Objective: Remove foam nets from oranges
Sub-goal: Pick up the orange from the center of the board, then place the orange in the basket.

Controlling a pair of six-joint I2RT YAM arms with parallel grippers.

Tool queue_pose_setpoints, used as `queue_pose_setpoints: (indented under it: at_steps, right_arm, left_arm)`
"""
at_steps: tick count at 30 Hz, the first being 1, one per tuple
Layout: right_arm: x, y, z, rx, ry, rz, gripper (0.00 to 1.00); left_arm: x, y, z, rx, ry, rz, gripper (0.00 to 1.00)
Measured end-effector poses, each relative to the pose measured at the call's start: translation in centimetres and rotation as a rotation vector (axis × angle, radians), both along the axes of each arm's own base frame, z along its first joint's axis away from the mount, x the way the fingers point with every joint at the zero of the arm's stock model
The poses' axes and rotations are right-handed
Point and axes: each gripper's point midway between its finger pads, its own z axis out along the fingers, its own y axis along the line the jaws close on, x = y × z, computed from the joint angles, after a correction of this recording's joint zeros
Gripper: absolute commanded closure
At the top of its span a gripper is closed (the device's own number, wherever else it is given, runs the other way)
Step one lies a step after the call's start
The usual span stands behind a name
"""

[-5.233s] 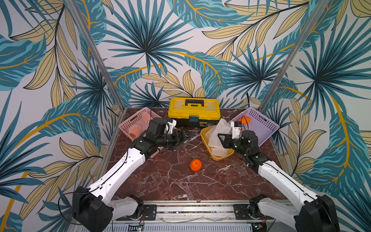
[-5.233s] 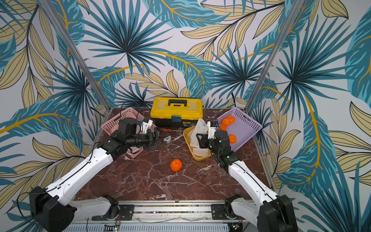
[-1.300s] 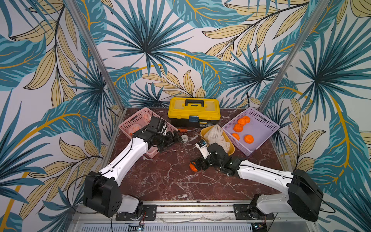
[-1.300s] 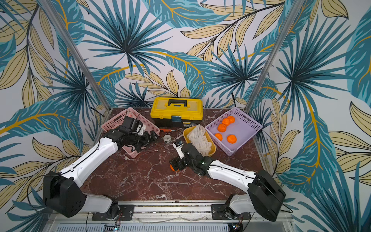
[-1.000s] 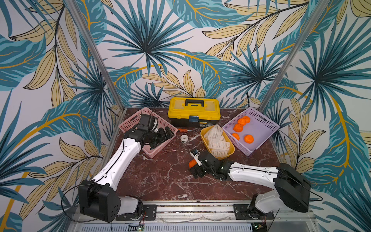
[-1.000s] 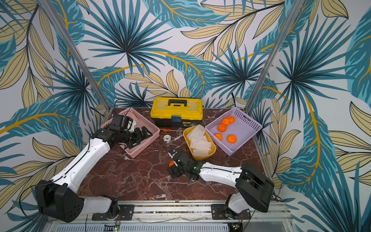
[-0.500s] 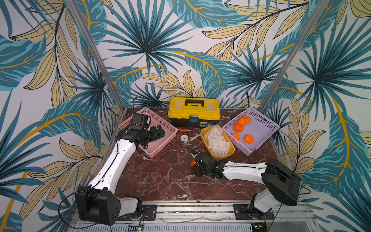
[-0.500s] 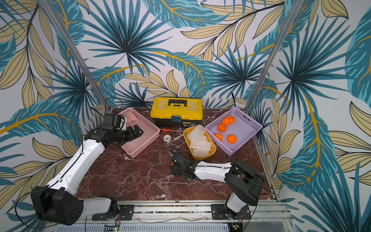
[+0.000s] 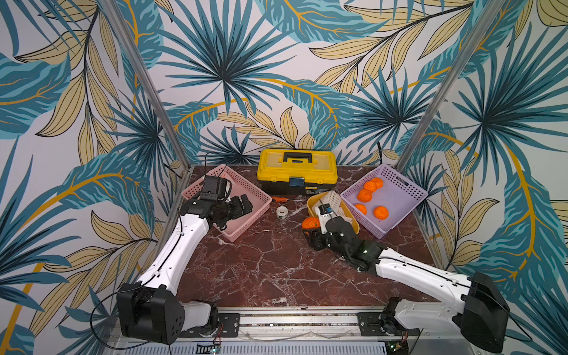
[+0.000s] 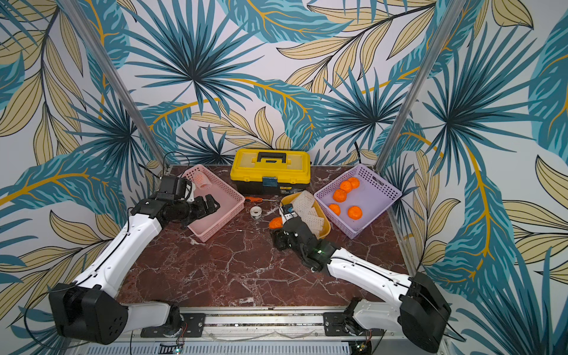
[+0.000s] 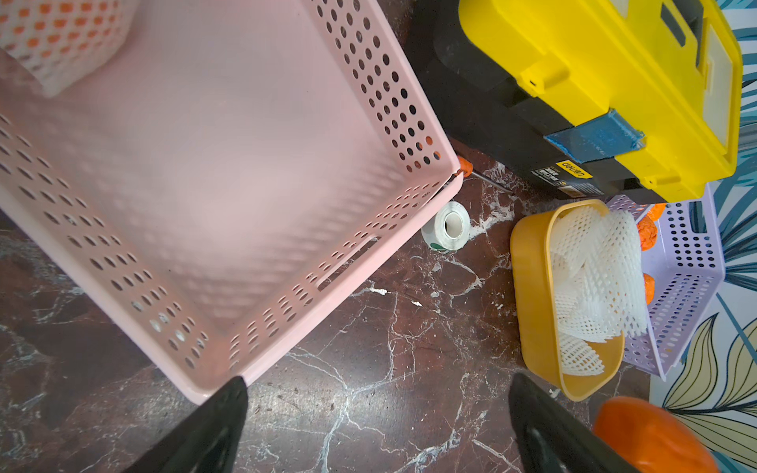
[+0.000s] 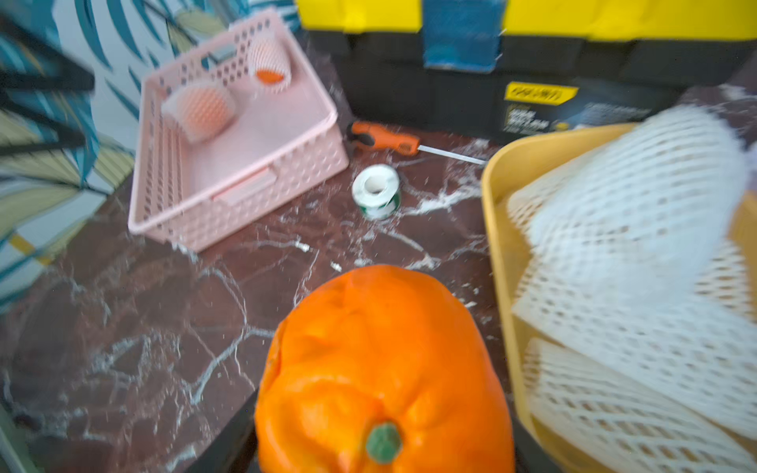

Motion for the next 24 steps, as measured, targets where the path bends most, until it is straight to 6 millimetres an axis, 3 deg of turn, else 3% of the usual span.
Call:
queue_pose_setpoints:
  at_steps: [4,10,14,20,24]
  right_arm:
    - [2.6,-5.5,2.6,0.118,-0.02,-0.198,0.37]
    - [7.3,-14.8,2.1,0.246,0.078,-0.504,0.37]
    - [9.9,-19.7,0.4,0.341,0.141,-0.662,0.36]
    - [14.2,-28.2,-4.7,0.402,0.225,-0.906,0.33]
    - [16.9,-31.5,-5.9,0.317,0.219,-0.992,0.31]
  left_arm:
    - [-0.1,0.0,0.2,-0.004,-0.005,-0.002,0.0]
    - [-0.6,0.0,1.3,-0.01,-0.041,-0.001,0.0]
    - [-0.8,0.1,2.0,-0.014,-0.06,0.002,0.0]
    - [-0.9,0.1,1.8,-0.016,-0.057,0.005,0.0]
    - [-1.0,0.1,1.7,-0.017,-0.052,0.008,0.0]
